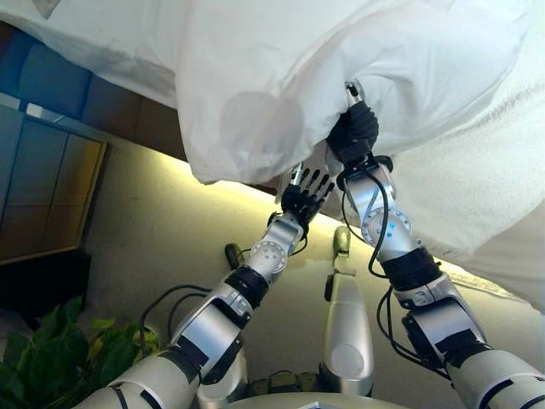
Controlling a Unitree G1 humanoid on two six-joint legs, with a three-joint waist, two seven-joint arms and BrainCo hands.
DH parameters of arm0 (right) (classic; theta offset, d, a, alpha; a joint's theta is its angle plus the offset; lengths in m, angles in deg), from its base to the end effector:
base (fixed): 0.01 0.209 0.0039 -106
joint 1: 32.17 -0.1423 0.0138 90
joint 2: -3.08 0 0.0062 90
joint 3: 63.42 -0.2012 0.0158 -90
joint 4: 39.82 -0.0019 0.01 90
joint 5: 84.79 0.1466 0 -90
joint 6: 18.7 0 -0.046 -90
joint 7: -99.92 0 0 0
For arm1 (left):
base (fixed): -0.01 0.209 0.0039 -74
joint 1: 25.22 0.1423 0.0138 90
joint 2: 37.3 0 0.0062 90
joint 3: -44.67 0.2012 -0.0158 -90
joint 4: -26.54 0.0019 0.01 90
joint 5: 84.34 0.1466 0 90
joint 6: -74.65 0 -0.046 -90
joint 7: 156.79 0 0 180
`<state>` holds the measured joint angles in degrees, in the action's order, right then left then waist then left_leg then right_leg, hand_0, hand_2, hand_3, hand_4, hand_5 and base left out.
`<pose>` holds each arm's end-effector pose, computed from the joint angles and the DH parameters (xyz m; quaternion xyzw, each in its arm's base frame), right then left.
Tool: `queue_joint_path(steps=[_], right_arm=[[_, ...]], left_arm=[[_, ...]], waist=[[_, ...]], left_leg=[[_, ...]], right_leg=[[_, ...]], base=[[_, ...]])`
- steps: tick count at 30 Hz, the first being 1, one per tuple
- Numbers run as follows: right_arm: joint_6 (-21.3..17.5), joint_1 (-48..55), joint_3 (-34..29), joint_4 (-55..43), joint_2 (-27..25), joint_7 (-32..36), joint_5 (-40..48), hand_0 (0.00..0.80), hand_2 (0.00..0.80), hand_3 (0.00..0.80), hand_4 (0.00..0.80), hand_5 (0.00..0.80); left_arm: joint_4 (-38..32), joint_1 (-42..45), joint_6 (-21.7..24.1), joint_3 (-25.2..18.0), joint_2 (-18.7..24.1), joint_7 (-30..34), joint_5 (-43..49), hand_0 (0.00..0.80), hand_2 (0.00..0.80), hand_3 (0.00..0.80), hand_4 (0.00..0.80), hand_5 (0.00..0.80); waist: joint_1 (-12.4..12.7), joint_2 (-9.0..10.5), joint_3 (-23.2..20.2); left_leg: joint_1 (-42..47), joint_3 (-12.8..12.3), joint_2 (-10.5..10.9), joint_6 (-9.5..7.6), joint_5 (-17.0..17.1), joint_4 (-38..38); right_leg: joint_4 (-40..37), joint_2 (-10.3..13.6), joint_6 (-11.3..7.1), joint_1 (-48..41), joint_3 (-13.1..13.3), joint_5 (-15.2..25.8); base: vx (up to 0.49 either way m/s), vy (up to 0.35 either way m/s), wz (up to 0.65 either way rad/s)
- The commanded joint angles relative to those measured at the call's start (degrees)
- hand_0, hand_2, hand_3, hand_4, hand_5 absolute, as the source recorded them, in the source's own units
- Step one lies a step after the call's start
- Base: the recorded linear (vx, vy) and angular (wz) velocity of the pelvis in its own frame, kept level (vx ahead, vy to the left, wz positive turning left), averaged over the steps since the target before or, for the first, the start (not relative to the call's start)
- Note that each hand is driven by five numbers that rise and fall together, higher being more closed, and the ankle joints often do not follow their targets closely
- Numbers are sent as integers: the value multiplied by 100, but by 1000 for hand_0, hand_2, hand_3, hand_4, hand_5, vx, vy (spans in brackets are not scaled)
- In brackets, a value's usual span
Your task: Make the bed neatly
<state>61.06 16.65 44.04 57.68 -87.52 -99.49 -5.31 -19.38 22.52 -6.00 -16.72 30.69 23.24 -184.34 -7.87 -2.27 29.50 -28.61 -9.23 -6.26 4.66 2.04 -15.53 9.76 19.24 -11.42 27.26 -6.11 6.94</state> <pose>0.3172 -0.1107 0.1818 0.4872 -0.0849 0.1190 0.8610 0.3110 0.0026 0.0631 -0.6271 0.1801 -0.1376 0.7452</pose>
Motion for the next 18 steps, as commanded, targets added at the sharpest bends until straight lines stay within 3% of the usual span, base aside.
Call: queue_joint_path(steps=[1, 8, 11, 18], right_arm=[[-480, -178, -371, -898, 87, 321, -206, 800, 800, 800, 800, 800], [-966, 26, -444, -897, 113, 454, -113, 800, 800, 800, 800, 800], [-1131, 86, -484, -890, 166, 494, -104, 800, 800, 800, 800, 800], [-1240, 268, -656, -865, 202, 712, 93, 800, 800, 800, 800, 800]], left_arm=[[-407, -49, 194, 231, -531, 168, -67, 0, 0, 0, 0, 0], [-892, 359, 419, 596, -336, -169, 122, 0, 0, 0, 0, 0], [-928, 357, 666, 550, -273, -306, 183, 0, 0, 0, 0, 0], [-1105, 434, 624, 543, -87, -424, 299, 0, 0, 0, 0, 0]], waist=[[262, 31, -149], [544, 120, -75], [632, 200, -71], [749, 264, -67]], left_leg=[[-226, 433, -286, 294, 397, 86], [-326, 594, -241, 243, 360, 74], [-376, 635, -240, 235, 329, 38], [-406, 723, -219, 221, 277, -32]], right_leg=[[82, 371, -118, -159, -260, 135], [-28, 350, -119, -281, -521, 208], [-62, 341, -129, -314, -587, 224], [-112, 304, -130, -441, -725, 264]], base=[[-31, -138, 4], [-34, -135, 16], [-16, -132, 11], [7, -84, 12]])
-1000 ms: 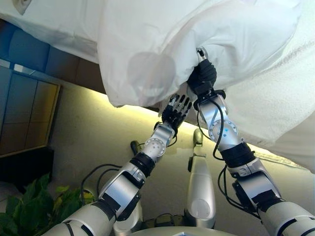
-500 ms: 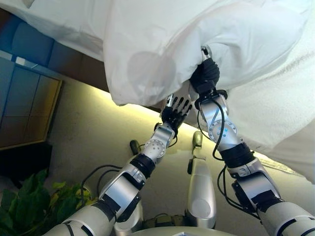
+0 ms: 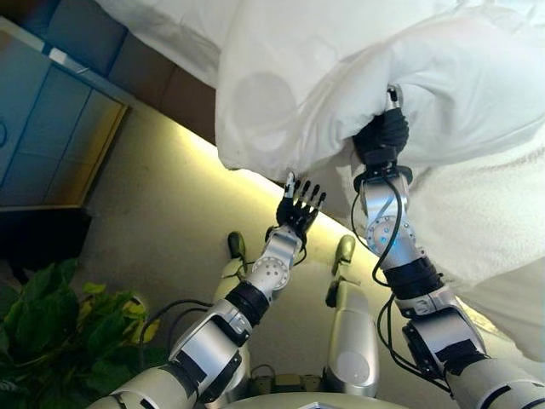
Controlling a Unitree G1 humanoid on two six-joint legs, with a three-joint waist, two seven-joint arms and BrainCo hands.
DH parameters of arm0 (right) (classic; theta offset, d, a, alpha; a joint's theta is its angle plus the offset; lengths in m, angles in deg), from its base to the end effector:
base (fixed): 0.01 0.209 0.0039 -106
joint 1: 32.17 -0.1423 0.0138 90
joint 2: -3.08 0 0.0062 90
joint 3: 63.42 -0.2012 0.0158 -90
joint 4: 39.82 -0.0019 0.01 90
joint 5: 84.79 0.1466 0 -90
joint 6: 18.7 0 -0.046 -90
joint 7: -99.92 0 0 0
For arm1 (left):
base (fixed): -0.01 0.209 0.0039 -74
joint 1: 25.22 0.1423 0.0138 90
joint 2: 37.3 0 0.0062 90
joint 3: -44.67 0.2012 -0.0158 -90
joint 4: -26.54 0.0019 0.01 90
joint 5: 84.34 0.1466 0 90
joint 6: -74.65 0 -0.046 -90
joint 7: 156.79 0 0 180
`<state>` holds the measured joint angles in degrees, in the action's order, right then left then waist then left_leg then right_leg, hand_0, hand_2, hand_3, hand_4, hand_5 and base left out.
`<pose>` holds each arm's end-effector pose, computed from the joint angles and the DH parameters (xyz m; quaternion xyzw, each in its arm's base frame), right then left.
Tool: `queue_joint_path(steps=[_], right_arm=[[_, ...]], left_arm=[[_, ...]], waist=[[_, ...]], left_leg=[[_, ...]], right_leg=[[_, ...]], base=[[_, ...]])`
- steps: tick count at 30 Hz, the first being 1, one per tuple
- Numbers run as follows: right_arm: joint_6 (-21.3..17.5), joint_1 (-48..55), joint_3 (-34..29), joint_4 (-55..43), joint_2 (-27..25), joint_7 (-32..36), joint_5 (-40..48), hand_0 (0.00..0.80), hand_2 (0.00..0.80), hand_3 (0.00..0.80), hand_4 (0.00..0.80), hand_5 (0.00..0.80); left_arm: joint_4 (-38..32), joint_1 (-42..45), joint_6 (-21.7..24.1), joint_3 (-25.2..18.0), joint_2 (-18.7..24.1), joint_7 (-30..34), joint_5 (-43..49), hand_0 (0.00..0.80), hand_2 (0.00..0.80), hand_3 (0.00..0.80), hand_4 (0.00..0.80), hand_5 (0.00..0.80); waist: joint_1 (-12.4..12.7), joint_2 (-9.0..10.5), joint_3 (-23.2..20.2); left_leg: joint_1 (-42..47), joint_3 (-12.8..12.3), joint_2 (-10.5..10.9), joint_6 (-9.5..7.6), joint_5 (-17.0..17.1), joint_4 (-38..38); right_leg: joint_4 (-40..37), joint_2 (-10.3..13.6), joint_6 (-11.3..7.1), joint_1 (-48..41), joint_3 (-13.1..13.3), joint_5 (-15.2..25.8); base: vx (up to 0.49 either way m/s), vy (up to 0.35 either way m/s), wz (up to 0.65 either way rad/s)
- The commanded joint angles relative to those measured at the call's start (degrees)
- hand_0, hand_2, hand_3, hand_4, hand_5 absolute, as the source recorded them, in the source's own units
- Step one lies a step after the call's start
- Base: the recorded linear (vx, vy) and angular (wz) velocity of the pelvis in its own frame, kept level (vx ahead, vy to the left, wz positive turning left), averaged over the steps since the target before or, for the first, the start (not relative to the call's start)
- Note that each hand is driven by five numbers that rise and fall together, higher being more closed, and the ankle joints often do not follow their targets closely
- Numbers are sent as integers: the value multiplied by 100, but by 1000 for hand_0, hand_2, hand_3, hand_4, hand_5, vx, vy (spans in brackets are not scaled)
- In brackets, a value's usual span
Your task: Make the bed neatly
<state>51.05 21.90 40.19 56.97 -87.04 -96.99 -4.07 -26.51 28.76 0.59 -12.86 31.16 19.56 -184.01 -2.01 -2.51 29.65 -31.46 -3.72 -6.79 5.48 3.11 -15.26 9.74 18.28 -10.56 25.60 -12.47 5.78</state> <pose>0.3110 -0.1356 0.1648 0.5435 -0.1510 0.0512 0.8242 0.2915 0.0027 0.0522 -0.6335 0.1721 -0.1011 0.7476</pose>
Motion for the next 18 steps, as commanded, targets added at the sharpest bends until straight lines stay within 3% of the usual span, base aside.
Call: queue_joint_path(steps=[1, 11, 18], right_arm=[[-253, -266, -266, -777, 162, 485, -24, 800, 800, 800, 800, 800], [-135, -403, -313, -727, 186, 579, 61, 800, 800, 800, 800, 800], [39, -502, -220, -758, 303, 586, -69, 800, 800, 800, 800, 800]], left_arm=[[-361, -215, -41, 139, -130, -59, 260, 0, 0, 0, 0, 0], [-108, -675, -72, 21, -371, -243, 376, 0, 0, 0, 0, 0], [282, -1003, 244, -242, -485, -534, 772, 0, 0, 0, 0, 0]], waist=[[167, 305, -76], [38, 415, -33], [-96, 511, -25]], left_leg=[[-124, 173, -170, 138, 170, -60], [-156, 59, -204, 144, 241, 63], [-132, -40, -282, 170, 316, 150]], right_leg=[[-114, 392, -219, -280, -97, 382], [-208, 335, -244, -213, -69, 458], [-207, 251, -233, -129, 35, 455]], base=[[-5, -65, 14], [-3, -9, 2], [3, 14, -1]])
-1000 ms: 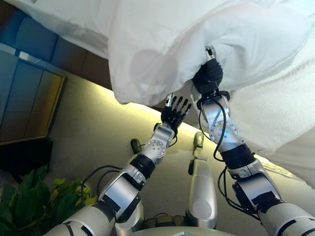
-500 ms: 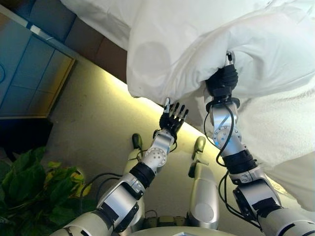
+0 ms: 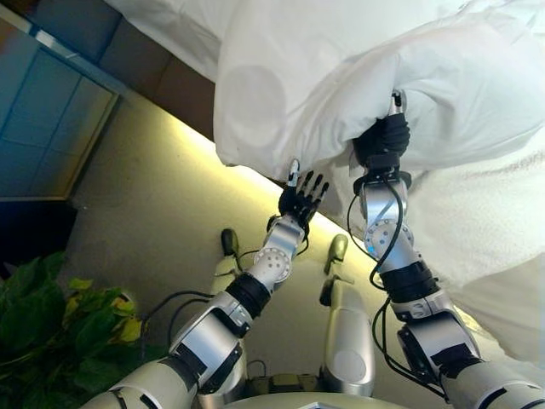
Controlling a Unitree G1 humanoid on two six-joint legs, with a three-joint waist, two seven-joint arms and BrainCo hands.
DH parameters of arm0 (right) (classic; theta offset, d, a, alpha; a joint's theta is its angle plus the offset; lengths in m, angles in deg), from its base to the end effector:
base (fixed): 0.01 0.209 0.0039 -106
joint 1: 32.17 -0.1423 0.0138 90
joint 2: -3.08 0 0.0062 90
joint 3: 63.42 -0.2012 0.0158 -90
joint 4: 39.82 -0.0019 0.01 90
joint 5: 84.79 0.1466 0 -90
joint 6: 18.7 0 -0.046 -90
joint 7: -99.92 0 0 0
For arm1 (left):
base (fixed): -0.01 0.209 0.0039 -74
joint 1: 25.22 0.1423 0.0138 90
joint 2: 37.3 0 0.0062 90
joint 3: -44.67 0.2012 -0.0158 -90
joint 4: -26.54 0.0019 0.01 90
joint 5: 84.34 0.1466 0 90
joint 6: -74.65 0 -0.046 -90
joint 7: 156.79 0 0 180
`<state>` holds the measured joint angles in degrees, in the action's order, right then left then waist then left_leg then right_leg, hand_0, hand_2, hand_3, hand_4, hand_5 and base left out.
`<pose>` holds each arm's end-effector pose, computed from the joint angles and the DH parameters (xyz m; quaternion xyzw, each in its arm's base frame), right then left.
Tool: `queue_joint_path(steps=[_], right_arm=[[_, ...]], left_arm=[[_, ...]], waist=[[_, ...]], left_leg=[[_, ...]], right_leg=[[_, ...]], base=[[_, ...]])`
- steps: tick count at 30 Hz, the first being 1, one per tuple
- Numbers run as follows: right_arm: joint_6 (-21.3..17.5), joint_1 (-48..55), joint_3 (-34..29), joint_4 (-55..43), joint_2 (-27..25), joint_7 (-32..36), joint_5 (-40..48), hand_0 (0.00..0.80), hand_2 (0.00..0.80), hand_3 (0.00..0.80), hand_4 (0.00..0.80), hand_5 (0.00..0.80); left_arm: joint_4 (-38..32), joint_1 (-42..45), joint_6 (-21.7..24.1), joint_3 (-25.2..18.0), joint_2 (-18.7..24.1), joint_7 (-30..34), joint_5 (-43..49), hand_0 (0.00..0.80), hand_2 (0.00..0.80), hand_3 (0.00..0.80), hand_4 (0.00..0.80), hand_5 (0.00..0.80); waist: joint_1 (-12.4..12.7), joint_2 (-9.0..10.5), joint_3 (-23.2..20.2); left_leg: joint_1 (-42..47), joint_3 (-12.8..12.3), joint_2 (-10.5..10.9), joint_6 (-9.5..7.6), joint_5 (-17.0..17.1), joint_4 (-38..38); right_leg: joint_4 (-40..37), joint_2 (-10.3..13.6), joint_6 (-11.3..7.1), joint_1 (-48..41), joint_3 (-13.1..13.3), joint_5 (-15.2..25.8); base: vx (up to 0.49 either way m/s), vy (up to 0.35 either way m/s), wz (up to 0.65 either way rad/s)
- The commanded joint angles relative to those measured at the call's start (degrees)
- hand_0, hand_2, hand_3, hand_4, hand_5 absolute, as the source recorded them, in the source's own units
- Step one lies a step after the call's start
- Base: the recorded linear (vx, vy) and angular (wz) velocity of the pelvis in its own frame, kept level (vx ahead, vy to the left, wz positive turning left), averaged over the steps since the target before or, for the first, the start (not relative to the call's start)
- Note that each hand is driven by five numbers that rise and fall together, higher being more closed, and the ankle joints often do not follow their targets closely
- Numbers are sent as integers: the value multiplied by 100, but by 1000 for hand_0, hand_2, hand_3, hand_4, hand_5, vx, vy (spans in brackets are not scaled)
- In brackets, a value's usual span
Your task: Make the bed neatly
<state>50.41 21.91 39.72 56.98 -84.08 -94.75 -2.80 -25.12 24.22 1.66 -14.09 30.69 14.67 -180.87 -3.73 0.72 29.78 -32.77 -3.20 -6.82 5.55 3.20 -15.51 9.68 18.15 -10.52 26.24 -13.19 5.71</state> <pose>0.3104 -0.1260 0.1631 0.5715 -0.1533 0.0679 0.8033 0.3043 -0.0014 0.0724 -0.6084 0.1624 -0.0891 0.7717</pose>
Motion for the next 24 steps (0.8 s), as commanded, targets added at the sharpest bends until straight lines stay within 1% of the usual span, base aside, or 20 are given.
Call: queue_joint_path(steps=[1, 5, 8, 12, 14, 18, 19, 22, 23, 24], right_arm=[[145, -531, -172, -751, -16, 386, -155, 800, 800, 800, 800, 800], [328, -649, -159, -731, -93, 377, -115, 800, 800, 800, 800, 800], [485, -761, -123, -713, -93, 321, -175, 800, 800, 800, 800, 800], [571, -802, -64, -690, -59, 328, -189, 800, 800, 800, 800, 800], [615, -881, -42, -624, -72, 361, -154, 800, 800, 800, 800, 800], [674, -984, 9, -646, -131, 380, -89, 800, 800, 800, 800, 800], [689, -1012, 20, -651, -146, 392, -65, 800, 800, 800, 800, 800], [750, -1102, 53, -699, -191, 371, -48, 800, 800, 800, 800, 800], [780, -1134, 68, -726, -228, 364, -34, 800, 800, 800, 800, 800], [816, -1130, 73, -749, -266, 388, -20, 800, 800, 800, 800, 800]], left_arm=[[183, -613, 151, -187, -414, -26, 462, 0, 0, 0, 0, 0], [242, -820, 121, -343, -345, 4, 424, 0, 0, 0, 0, 0], [354, -934, 187, -433, -308, -87, 588, 0, 0, 0, 0, 0], [575, -1049, 281, -540, -252, -332, 865, 0, 0, 0, 0, 0], [779, -1171, 320, -702, -206, -441, 929, 0, 0, 0, 0, 0], [1113, -1405, 119, -998, 29, -529, 897, 0, 0, 0, 0, 0], [1213, -1475, 48, -1073, 89, -558, 932, 238, 238, 238, 238, 238], [1439, -1686, 4, -1224, 244, -677, 1069, 445, 445, 445, 445, 445], [1504, -1820, -15, -1298, 347, -751, 1137, 587, 587, 587, 587, 587], [1544, -1938, -28, -1368, 469, -774, 1089, 800, 800, 800, 800, 800]], waist=[[46, 187, -35], [-38, 128, -26], [-94, 91, -17], [-133, 132, -34], [-135, 148, -39], [-162, 180, -49], [-178, 191, -51], [-230, 204, -59], [-253, 203, -67], [-276, 186, -73]], left_leg=[[-7, -113, -289, 167, 323, 186], [35, -159, -255, 169, 396, 327], [63, -224, -268, 178, 406, 360], [83, -284, -317, 204, 429, 381], [65, -304, -337, 217, 455, 410], [23, -324, -379, 247, 499, 420], [13, -338, -393, 257, 507, 418], [35, -402, -421, 282, 568, 500], [55, -433, -426, 290, 589, 548], [73, -464, -432, 293, 606, 577]], right_leg=[[-195, 258, -232, -164, 129, 458], [-170, 271, -224, -78, 233, 449], [-188, 273, -207, -43, 283, 442], [-224, 241, -192, -50, 293, 440], [-206, 241, -185, -12, 282, 425], [-137, 220, -173, 65, 338, 379], [-128, 214, -173, 81, 352, 371], [-179, 202, -179, 84, 378, 383], [-209, 206, -180, 81, 386, 389], [-216, 211, -180, 87, 397, 392]], base=[[8, 88, -4], [15, 116, -6], [15, 117, -12], [9, 53, -8], [-11, 50, -9], [-5, 38, -8], [-2, 39, -10], [-3, 54, -9], [6, 92, -10], [5, 102, -11]])
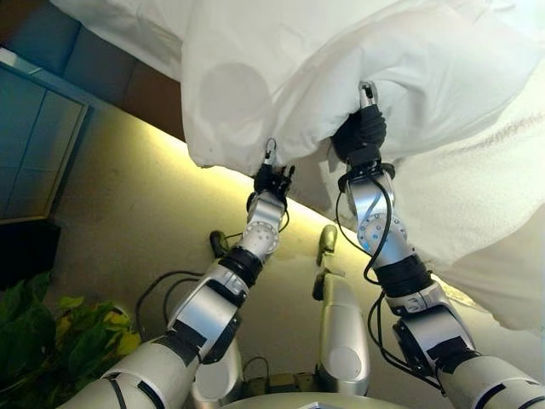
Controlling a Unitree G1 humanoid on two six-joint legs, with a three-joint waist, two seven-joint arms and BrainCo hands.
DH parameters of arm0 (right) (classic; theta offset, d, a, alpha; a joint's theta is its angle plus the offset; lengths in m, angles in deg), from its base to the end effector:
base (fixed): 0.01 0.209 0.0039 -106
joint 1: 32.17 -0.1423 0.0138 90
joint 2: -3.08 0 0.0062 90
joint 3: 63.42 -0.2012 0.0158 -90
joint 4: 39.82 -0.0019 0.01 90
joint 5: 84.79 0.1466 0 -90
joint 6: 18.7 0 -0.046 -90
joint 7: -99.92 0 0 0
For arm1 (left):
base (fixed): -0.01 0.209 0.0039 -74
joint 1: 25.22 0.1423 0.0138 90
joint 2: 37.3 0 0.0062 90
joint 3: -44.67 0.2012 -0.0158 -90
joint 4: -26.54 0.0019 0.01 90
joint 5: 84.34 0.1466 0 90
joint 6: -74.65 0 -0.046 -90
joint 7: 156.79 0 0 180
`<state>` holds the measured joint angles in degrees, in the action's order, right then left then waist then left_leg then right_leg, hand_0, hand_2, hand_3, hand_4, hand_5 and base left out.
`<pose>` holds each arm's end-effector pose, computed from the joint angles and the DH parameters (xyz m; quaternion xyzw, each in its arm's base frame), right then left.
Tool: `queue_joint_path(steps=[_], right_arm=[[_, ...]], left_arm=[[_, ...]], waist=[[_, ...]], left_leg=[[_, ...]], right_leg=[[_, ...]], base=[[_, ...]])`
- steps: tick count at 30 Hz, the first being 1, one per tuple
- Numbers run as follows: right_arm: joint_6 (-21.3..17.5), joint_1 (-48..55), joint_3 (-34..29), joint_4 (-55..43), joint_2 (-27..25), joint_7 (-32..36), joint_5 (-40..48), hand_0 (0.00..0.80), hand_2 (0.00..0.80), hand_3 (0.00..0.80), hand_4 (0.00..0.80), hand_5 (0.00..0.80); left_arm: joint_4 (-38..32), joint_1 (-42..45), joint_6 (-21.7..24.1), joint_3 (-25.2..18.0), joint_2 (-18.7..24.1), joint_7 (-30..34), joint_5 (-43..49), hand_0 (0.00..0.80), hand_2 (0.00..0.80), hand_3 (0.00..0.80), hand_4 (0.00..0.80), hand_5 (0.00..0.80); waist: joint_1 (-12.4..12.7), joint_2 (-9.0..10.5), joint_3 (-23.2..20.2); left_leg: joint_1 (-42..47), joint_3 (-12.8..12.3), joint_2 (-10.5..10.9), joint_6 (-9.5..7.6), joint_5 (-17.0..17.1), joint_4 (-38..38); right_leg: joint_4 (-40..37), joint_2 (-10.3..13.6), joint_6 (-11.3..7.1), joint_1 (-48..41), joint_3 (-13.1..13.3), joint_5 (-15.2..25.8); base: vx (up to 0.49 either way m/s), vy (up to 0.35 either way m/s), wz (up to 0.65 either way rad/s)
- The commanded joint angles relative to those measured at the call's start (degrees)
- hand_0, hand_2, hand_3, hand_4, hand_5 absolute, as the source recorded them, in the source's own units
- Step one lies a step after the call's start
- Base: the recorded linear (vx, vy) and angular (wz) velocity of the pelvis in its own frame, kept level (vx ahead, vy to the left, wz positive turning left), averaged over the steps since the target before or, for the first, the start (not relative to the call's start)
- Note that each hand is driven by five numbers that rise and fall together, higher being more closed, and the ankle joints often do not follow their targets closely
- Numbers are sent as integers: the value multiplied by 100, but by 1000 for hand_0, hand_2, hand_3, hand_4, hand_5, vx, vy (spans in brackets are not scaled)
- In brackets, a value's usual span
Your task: Make the bed neatly
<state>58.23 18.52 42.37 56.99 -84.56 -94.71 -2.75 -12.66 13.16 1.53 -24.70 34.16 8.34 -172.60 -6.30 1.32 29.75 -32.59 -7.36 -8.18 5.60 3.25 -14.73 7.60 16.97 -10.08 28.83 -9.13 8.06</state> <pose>0.3139 -0.1084 0.1754 0.5372 -0.1068 0.1380 0.8252 0.3505 0.0369 0.1011 -0.5504 0.1150 0.0163 0.8268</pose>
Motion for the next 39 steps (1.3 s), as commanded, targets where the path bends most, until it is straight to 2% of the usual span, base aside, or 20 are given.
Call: queue_joint_path(steps=[1, 6, 12, 18, 20, 21, 22, 23, 24, 25, 30, 34, 39], right_arm=[[73, -786, -193, -771, -235, 405, -12, 800, 800, 800, 800, 800], [290, -747, -252, -798, -254, 503, 6, 800, 800, 800, 800, 800], [376, -775, -248, -875, -323, 399, 1, 800, 800, 800, 800, 800], [371, -406, -246, -881, -182, 476, -42, 800, 800, 800, 800, 800], [437, -96, -219, -749, -82, 624, -135, 800, 800, 800, 800, 800], [475, 78, -215, -679, -69, 716, -192, 800, 800, 800, 800, 800], [525, 239, -212, -596, -77, 766, -242, 800, 800, 800, 800, 800], [560, 363, -210, -516, -105, 796, -250, 533, 533, 533, 533, 533], [594, 557, -212, -389, -143, 890, -239, 78, 78, 78, 78, 78], [639, 712, -217, -283, -171, 958, -237, 0, 0, 0, 0, 0], [811, 1588, -231, 266, -293, 1494, -140, 0, 0, 0, 0, 0], [1063, 2534, -440, 664, -414, 2173, 33, 0, 0, 0, 0, 0], [1342, 3343, -440, 969, -279, 2527, 156, 0, 0, 0, 0, 0]], left_arm=[[323, -902, -23, -356, 203, -138, 223, 800, 800, 800, 800, 800], [423, -1059, 0, -490, 429, -52, 0, 800, 800, 800, 800, 800], [443, -999, 64, -552, 408, -9, -132, 800, 800, 800, 800, 800], [444, -783, -23, -569, 478, 117, 5, 800, 800, 800, 800, 800], [400, -682, -71, -603, 666, 98, 251, 800, 800, 800, 800, 800], [353, -609, -132, -631, 795, 94, 255, 800, 800, 800, 800, 800], [308, -532, -176, -658, 927, 94, 284, 800, 800, 800, 800, 800], [274, -457, -230, -678, 1039, 107, 267, 800, 800, 800, 800, 800], [255, -371, -323, -710, 1208, 156, 210, 800, 800, 800, 800, 800], [230, -293, -391, -737, 1325, 200, 189, 800, 800, 800, 800, 800], [-65, 279, -630, -828, 1808, 290, 452, 800, 800, 800, 800, 800], [-381, 1070, -838, -1078, 2237, 552, 573, 800, 800, 800, 800, 800], [-546, 2100, -861, -1551, 2266, 674, 463, 800, 800, 800, 800, 800]], waist=[[-41, 113, -72], [-119, 25, -84], [-124, -70, -126], [-73, -38, -264], [-20, 9, -376], [-5, 24, -407], [13, 21, -468], [27, 14, -529], [53, 5, -617], [72, 0, -676], [172, -22, -988], [258, -82, -1234], [315, -119, -1540]], left_leg=[[69, -71, -305, 292, 610, 518], [174, -172, -328, 312, 631, 601], [246, -194, -282, 302, 668, 709], [430, -197, -327, 298, 620, 736], [581, -163, -390, 304, 561, 701], [598, -176, -398, 254, 672, 680], [681, -165, -415, 251, 645, 673], [759, -162, -425, 249, 632, 687], [878, -151, -434, 244, 608, 718], [971, -138, -445, 243, 588, 736], [1432, -37, -484, 218, 469, 783], [1851, 36, -463, 206, 326, 774], [2350, 31, -462, 178, 253, 904]], right_leg=[[-14, 332, -224, -167, 4, 158], [-76, 331, -209, -214, 31, 162], [-115, 365, -219, -250, 36, 139], [-216, 329, -190, -535, -74, 92], [-212, 289, -153, -728, -132, 35], [-194, 285, -84, -757, -162, 112], [-162, 269, -63, -832, -160, 68], [-142, 257, -52, -902, -160, 33], [-102, 244, -31, -998, -160, -27], [-61, 236, -11, -1069, -162, -75], [113, 188, 54, -1470, -168, -303], [94, 186, 62, -1880, -170, -373], [-124, 172, 10, -2307, -131, -334]], base=[[3, 99, -14], [-3, 80, -10], [-20, 53, -6], [3, -23, 2], [24, -67, 4], [17, -39, 3], [20, 2, 5], [120, 15, 5], [116, 27, 5], [136, 15, 3], [140, 26, 8], [144, 48, 1], [112, 28, -3]])
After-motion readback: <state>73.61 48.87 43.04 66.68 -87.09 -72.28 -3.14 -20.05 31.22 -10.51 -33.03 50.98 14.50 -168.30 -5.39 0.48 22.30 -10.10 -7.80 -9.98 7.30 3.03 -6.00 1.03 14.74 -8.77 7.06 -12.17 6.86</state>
